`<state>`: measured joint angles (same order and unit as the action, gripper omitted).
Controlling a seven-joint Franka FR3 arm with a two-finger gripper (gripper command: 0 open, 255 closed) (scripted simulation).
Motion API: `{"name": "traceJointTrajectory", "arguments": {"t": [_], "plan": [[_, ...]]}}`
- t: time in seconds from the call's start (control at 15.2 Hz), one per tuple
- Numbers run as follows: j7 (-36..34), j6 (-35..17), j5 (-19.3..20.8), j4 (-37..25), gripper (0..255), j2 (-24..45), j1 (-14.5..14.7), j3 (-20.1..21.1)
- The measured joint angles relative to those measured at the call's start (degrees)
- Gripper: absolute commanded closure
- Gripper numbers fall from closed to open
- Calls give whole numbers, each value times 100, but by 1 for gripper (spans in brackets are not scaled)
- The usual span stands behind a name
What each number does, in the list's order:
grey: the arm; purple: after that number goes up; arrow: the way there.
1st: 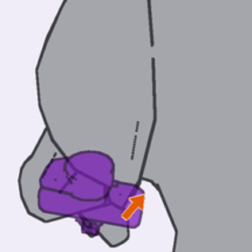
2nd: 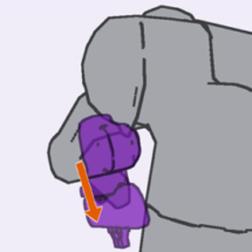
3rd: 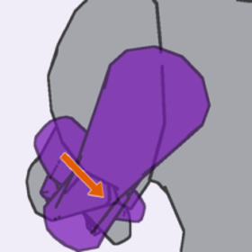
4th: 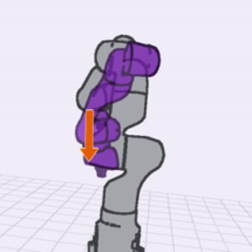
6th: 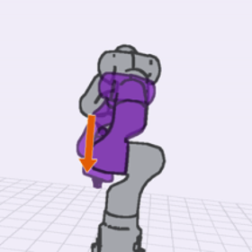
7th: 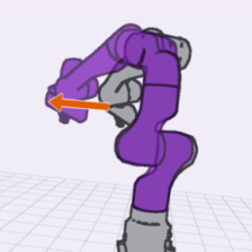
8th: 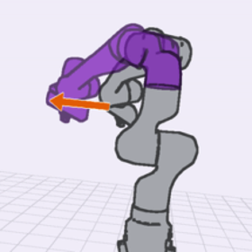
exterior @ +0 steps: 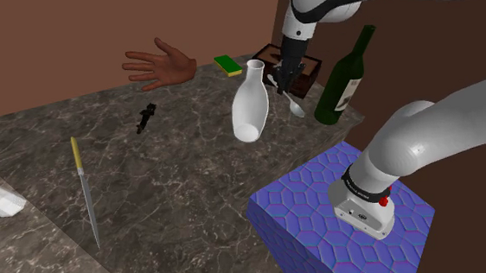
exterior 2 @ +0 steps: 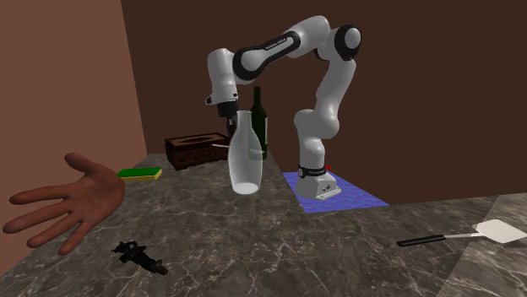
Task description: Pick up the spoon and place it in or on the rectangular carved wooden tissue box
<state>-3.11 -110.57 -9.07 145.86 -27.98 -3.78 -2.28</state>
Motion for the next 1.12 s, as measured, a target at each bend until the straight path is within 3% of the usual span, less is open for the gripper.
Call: {"name": "traceJointTrajectory", "arguments": {"t": [0.92, 1.12], "plan": [[-182, 1120, 55, -888, 255, -246, -6, 1], [13, 1136, 142, -1169, 255, 49, -80, -155]]}}
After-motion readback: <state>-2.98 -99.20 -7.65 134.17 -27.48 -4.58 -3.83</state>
